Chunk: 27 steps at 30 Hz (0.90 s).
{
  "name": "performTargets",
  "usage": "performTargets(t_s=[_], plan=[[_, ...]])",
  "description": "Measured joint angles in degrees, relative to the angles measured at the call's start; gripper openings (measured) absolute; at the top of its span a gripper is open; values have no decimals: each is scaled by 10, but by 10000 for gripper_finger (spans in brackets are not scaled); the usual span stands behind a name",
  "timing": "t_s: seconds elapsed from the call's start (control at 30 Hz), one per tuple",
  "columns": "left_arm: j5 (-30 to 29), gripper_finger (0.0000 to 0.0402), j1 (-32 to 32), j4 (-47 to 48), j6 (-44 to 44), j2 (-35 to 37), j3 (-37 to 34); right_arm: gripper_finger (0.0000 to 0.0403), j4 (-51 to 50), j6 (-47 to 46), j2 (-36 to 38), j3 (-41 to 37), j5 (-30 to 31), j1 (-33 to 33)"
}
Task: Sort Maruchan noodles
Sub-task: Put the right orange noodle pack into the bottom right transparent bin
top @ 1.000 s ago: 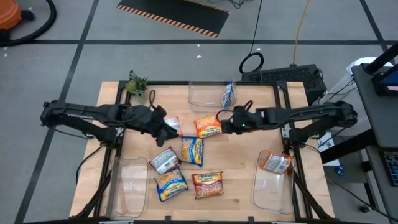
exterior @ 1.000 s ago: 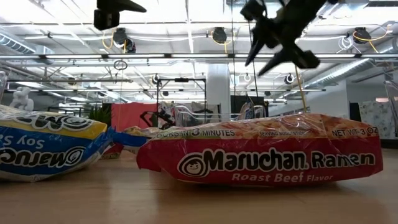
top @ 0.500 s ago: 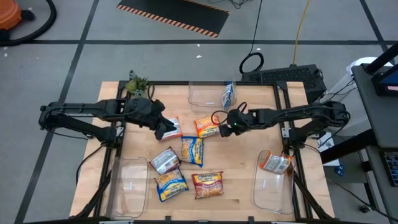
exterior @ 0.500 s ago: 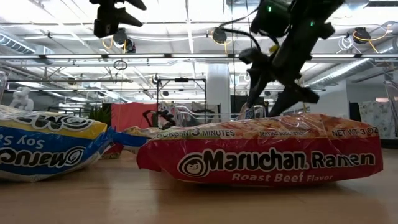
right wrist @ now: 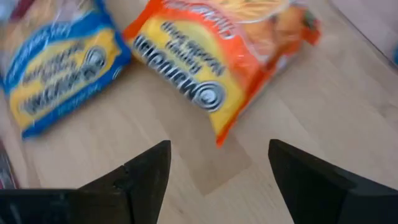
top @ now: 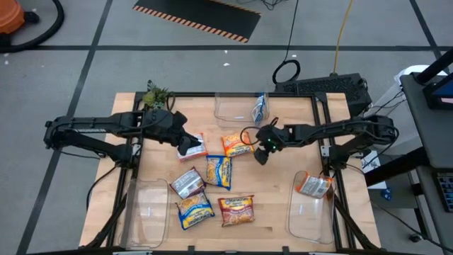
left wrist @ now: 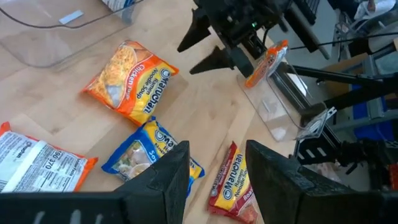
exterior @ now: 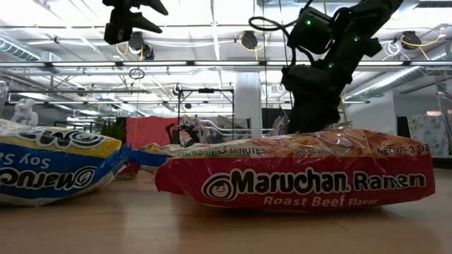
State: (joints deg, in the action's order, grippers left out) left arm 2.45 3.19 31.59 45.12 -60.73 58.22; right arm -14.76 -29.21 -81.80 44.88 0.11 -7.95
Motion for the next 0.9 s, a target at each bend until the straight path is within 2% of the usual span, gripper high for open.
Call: performTargets(t_s=[0.17,0.4,0.9], plan=[[-34,161,0,0,1,0,0,265,3,72,0,0,43,19],[-56,161,0,0,-2,0,0,265,17,89,-12,0,44,18],[-71,161,0,13,-13,0,0,265,112,110,-100,0,30,16]])
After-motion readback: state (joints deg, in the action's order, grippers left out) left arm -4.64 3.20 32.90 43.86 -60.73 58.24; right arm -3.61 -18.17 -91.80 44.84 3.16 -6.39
